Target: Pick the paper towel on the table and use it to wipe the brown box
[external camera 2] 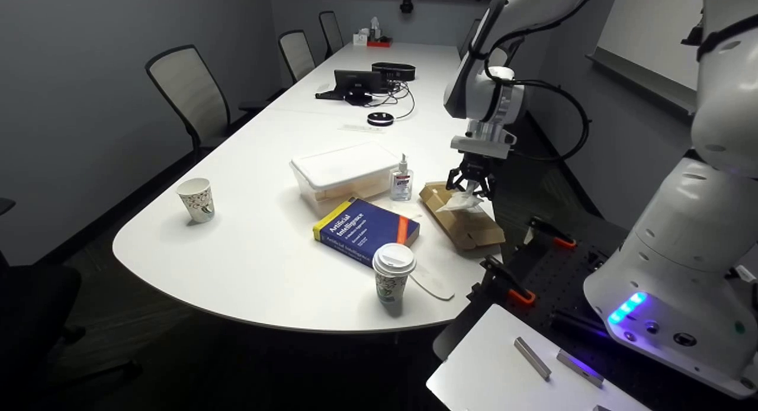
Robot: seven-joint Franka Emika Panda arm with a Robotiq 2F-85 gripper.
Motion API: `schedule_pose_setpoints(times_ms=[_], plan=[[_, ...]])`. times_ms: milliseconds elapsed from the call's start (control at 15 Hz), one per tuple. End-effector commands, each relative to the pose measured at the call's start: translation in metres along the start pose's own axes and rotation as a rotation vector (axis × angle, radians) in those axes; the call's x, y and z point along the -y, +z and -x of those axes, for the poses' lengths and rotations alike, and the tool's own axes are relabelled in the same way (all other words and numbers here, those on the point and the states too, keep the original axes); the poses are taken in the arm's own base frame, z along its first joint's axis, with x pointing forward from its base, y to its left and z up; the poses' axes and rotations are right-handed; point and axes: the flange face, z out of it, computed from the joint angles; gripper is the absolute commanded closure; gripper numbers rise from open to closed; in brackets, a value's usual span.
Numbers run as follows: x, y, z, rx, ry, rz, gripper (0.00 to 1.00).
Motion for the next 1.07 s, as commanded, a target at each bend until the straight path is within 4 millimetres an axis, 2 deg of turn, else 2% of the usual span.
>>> schedule_pose_setpoints(times_ms=[0,400,600,800,867,933,1000], plan=[[-0.002,-0.009,0.055,0.066,-0.125,0.051,1.0],[0.023,0.02,0.112,0.227,-0.289,0.19,1.0],[0.03,0.036,0.129,0.297,-0.331,0.248,1.0],[0.035,0.049,0.136,0.312,-0.333,0.28,1.0],[0.037,0.051,0.135,0.306,-0.34,0.269,0.75],[0.039,0.052,0.135,0.301,-0.345,0.262,0.74],[0.041,0.053,0.134,0.29,-0.346,0.255,0.67]])
